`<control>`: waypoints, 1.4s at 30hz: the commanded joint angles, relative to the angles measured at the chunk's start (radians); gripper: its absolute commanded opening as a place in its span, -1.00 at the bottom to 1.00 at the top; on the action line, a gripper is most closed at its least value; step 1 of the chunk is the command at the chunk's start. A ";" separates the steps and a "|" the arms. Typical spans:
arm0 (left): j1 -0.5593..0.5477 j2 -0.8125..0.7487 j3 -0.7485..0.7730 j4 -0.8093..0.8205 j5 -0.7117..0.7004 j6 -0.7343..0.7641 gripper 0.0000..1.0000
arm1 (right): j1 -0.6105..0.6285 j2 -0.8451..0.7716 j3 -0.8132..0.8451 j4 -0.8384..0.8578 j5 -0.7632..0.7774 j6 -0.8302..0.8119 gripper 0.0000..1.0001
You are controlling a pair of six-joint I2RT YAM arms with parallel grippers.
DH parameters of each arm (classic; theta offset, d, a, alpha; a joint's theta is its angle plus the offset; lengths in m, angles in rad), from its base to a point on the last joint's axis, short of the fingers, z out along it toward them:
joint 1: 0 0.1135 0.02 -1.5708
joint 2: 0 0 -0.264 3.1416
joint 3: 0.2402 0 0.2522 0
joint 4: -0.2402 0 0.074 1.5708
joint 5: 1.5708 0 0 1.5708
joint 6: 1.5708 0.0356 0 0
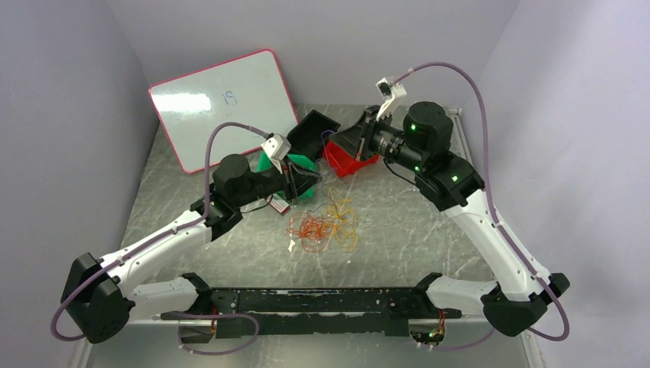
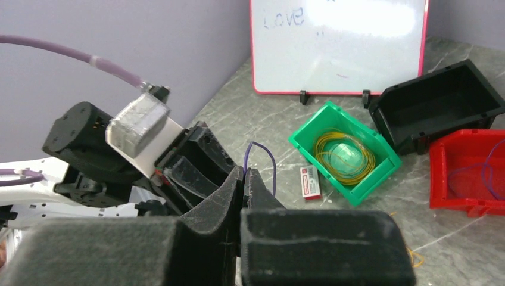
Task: Untangle the cables
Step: Untie the cable.
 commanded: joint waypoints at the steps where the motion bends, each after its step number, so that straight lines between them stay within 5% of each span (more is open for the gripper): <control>1: -0.006 -0.020 0.000 -0.059 -0.059 0.035 -0.42 | 0.004 -0.044 0.048 0.025 0.028 -0.021 -1.00; 4: -0.005 -0.028 -0.029 -0.031 -0.064 0.017 -0.04 | 0.003 -0.044 0.071 0.025 0.022 -0.024 -1.00; 10: -0.005 0.011 -0.032 0.023 -0.042 -0.032 0.21 | 0.004 -0.054 0.076 0.060 0.013 -0.009 -1.00; 12: -0.005 0.028 -0.046 0.062 -0.034 -0.077 0.57 | 0.004 -0.057 0.072 0.071 0.012 -0.001 -1.00; 15: -0.005 0.044 -0.081 0.118 -0.070 -0.145 0.64 | 0.003 -0.061 0.061 0.091 0.004 0.015 -1.00; 22: -0.006 0.021 -0.164 0.190 -0.198 -0.335 0.59 | 0.003 -0.067 0.033 0.121 -0.006 0.036 -1.00; 33: -0.008 0.093 -0.207 0.355 -0.095 -0.426 0.24 | 0.004 -0.068 0.007 0.133 -0.020 0.042 -1.00; 42: -0.007 0.156 -0.167 0.365 -0.083 -0.423 -0.50 | 0.004 -0.083 -0.001 0.118 -0.010 0.037 -1.00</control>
